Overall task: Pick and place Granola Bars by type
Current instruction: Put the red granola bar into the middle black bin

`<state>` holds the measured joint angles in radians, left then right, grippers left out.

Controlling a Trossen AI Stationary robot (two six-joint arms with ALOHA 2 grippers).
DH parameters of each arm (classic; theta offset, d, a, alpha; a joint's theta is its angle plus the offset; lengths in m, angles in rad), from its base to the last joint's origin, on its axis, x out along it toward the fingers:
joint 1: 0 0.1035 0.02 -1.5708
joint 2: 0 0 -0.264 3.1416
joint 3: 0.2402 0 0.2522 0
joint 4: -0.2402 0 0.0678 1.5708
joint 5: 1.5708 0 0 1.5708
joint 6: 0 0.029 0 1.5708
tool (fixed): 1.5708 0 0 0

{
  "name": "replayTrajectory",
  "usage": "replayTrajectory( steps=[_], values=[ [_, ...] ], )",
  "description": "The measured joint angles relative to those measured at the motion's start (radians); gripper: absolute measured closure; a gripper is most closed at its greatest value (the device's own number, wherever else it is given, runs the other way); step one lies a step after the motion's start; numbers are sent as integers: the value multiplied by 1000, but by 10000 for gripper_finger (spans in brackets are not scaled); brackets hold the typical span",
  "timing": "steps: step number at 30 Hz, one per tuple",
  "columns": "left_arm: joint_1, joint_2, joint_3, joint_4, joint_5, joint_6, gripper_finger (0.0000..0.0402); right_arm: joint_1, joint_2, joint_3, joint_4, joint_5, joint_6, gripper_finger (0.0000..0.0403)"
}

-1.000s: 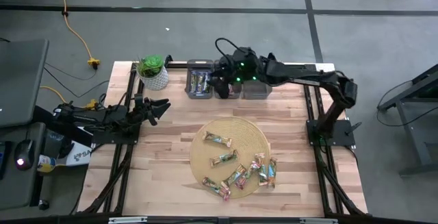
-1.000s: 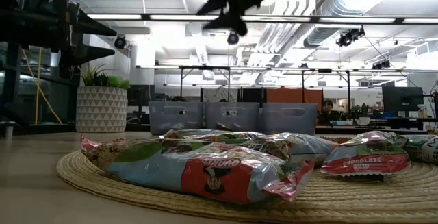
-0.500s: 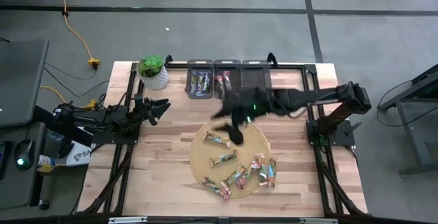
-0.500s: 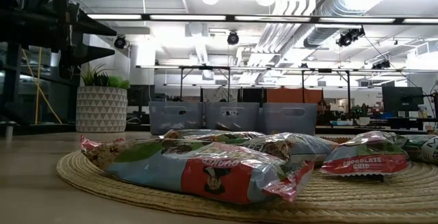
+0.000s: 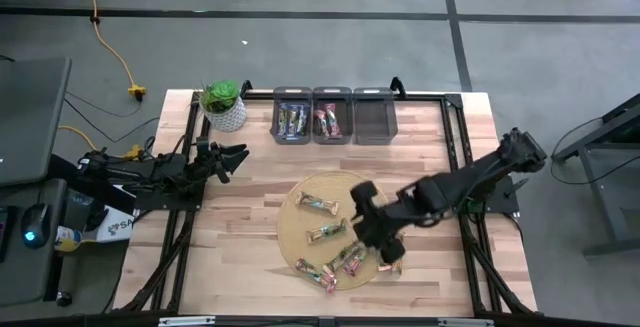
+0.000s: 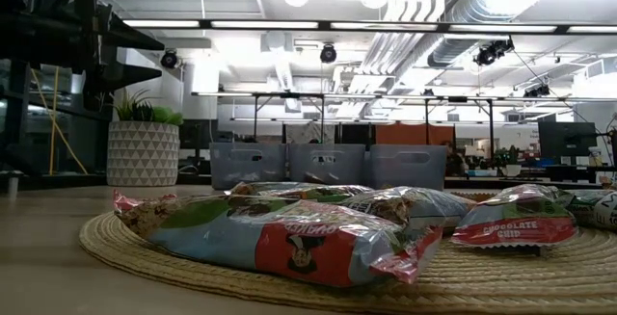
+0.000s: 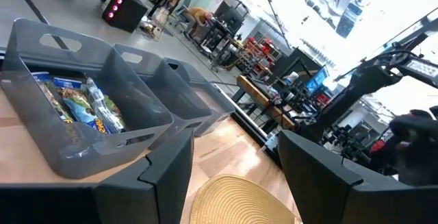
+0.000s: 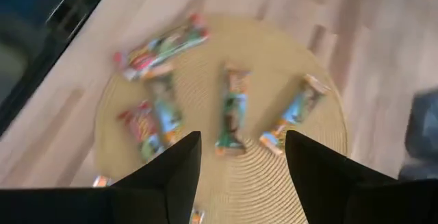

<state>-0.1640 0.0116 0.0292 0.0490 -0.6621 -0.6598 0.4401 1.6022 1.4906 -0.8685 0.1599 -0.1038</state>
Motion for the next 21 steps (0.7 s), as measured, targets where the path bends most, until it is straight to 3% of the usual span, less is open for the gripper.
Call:
replayTrajectory(
  steps=[6,21],
  values=[
    [0,0,0,0,0,0,190,69,81,0,-1,-78,-101,205],
    [0,0,0,0,0,0,190,89,337,-1,100,-171,-96,205]
  ],
)
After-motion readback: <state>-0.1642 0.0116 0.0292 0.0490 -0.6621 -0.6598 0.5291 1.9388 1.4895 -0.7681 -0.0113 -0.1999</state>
